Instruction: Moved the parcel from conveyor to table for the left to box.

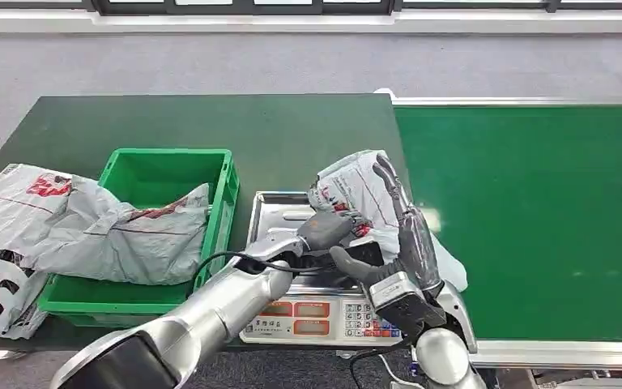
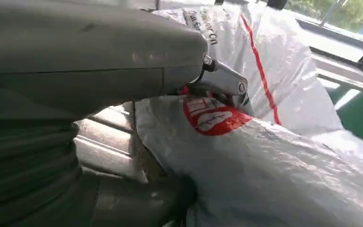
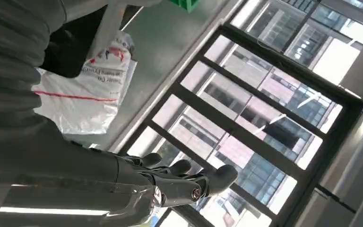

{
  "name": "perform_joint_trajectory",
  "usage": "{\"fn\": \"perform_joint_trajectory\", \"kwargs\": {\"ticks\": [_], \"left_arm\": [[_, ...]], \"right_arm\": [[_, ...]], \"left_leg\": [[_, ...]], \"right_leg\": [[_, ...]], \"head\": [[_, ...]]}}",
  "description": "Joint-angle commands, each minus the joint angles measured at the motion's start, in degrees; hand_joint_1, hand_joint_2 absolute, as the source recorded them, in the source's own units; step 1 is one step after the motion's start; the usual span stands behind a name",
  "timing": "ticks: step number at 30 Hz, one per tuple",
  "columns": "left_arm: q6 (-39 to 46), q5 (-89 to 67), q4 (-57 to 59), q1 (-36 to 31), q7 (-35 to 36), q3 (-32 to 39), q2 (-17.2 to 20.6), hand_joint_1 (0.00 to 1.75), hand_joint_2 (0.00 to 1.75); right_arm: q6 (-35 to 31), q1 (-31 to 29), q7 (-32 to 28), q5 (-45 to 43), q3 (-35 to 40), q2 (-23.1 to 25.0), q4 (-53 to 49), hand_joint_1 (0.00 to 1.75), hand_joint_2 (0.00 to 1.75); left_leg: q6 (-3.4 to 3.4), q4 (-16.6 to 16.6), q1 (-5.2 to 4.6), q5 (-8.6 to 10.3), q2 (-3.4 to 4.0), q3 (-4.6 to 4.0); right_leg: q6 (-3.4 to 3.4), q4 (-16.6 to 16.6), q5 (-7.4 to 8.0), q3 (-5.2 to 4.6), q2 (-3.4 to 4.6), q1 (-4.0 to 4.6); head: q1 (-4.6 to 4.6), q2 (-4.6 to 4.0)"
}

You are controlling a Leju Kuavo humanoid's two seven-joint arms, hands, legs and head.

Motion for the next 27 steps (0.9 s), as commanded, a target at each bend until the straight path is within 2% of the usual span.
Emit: {"fn": "perform_joint_trajectory", "kwargs": {"ticks": [1,13,15,16,18,19,20,21,23,25,27], "left_arm": [[2.3,0.1,3.4,1.2,0.6,-3.9,2.1,1.75,1.75],[7.7,0.8,3.2,1.3,2.4,0.6,4.0,1.75,1.75],[11.0,1.6,2.0,0.5,1.9,2.8,5.1,1.75,1.75],[11.9,2.2,1.3,-0.3,1.5,3.9,5.9,1.75,1.75],[21.9,-0.3,-4.2,-2.6,1.9,6.4,10.1,1.75,1.75],[28.5,-6.2,-7.5,-3.4,5.2,6.1,12.7,1.75,1.75],[31.2,-10.1,-10.3,-4.0,7.4,7.1,14.6,1.75,1.75],[32.7,-14.5,-15.6,-3.5,10.4,11.0,17.2,1.75,1.75],[31.0,-18.7,-20.3,-2.6,11.2,16.3,19.1,1.75,1.75],[33.4,-24.1,-21.2,-2.1,13.3,20.0,20.9,1.75,1.75],[34.0,-23.0,-20.8,-1.6,12.1,23.7,23.1,1.75,1.75]], "right_arm": [[0.0,-1.4,0.4,0.0,0.3,-0.3,1.1,0.0,1.75],[-0.6,-4.4,-0.2,-1.7,1.2,-0.3,5.3,0.0,1.75],[-0.8,-3.8,-0.2,-1.8,1.2,-0.3,4.9,0.0,1.75],[-0.8,-3.4,-0.2,-1.8,1.2,-0.3,4.7,0.0,1.75],[-1.5,-1.9,-0.2,-1.8,0.9,-0.4,3.6,0.0,1.75],[-2.0,-1.3,-0.2,-1.6,0.7,-0.4,3.0,0.0,1.75],[-2.3,-0.8,-0.2,-1.5,0.7,-0.5,2.5,0.0,1.75],[-2.8,-0.4,-0.1,-1.5,0.8,-0.8,2.1,0.0,1.75],[-3.4,0.0,0.0,-1.6,0.7,-1.3,1.6,0.0,1.75],[-4.3,1.4,0.2,-1.9,0.2,-2.0,0.7,0.0,1.75],[-5.3,2.5,0.0,-2.4,-0.4,-3.1,0.1,0.0,1.75]], "left_leg": [[-0.02,-0.1,-0.01,-0.01,0.21,0.13],[-0.03,-0.2,0.01,0.01,0.37,0.15],[-0.05,-0.2,0.01,0.02,0.38,0.16],[-0.06,-0.2,0.03,0.05,0.43,0.16],[-0.05,-0.1,0.04,0.05,0.37,0.08],[-0.07,-0.2,0.05,0.07,0.45,0.08],[-0.08,-0.1,0.07,0.04,0.47,0.01],[-0.09,0.0,0.07,0.04,0.45,-0.08],[-0.1,0.0,0.09,0.05,0.38,-0.12],[-0.15,0.0,0.09,0.07,0.51,-0.05],[-0.17,-0.2,0.11,0.1,0.58,0.05]], "right_leg": [[-0.03,-0.1,0.03,0.09,0.11,0.01],[-0.05,-0.1,0.1,0.05,0.23,0.02],[-0.06,-0.1,0.09,0.06,0.23,0.03],[-0.08,-0.2,0.14,0.06,0.25,0.05],[-0.08,-0.1,0.1,0.0,0.21,0.06],[-0.1,-0.1,0.14,-0.03,0.26,0.07],[-0.11,0.0,0.12,-0.12,0.28,0.09],[-0.11,0.0,0.11,-0.2,0.27,0.09],[-0.11,0.1,0.09,-0.23,0.22,0.1],[-0.18,0.1,0.14,-0.25,0.35,0.11],[-0.22,0.0,0.17,-0.19,0.38,0.13]], "head": [[0.02,0.0],[0.02,0.0],[0.02,0.0],[0.02,0.0],[0.02,0.0],[0.02,0.0],[0.02,0.0],[0.02,0.0],[0.04,0.0],[0.02,0.0],[0.0,0.0]]}}
